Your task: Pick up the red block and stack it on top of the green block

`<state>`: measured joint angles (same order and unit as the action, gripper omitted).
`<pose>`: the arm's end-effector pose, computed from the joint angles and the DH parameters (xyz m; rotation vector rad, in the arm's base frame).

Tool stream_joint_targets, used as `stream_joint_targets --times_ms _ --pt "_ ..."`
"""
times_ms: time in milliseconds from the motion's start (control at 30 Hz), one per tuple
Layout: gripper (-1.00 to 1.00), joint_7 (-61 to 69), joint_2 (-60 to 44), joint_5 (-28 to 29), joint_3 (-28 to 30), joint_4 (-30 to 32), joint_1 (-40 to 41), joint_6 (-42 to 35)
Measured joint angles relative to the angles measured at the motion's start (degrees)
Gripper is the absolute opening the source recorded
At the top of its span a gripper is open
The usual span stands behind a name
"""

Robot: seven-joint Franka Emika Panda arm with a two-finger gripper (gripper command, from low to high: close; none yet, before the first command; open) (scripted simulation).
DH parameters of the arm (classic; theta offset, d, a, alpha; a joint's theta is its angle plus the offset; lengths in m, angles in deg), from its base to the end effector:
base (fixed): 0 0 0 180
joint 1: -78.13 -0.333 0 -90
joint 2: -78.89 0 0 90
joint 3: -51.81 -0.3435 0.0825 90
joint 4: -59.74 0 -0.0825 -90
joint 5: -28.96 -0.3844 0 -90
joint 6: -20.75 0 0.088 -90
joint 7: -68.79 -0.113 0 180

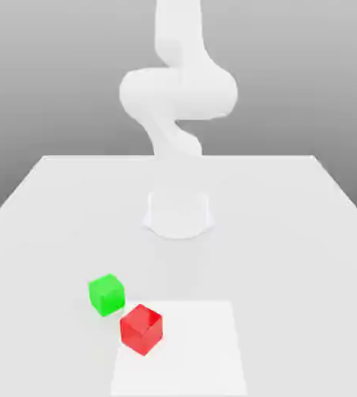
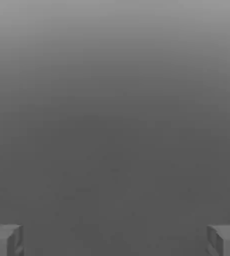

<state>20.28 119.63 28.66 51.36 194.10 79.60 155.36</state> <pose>0.3677 -0.0054 0.6776 -2.4552 1.1360 -0.9260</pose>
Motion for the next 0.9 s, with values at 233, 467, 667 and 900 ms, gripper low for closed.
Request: stream_joint_targets --times_ms 233,467,667,900 --pt "0.0 -8.3 -15.0 -0.3 -1.1 7.5 3.8 8.4" --pt "0.0 -16.8 -29.6 0.0 -1.9 14.8 7.1 16.4" --pt "0.0 -24.0 -42.0 0.5 -1.2 20.8 9.0 23.5" --pt "-1.0 -25.7 -55.9 1.5 -0.4 19.9 8.4 34.8"
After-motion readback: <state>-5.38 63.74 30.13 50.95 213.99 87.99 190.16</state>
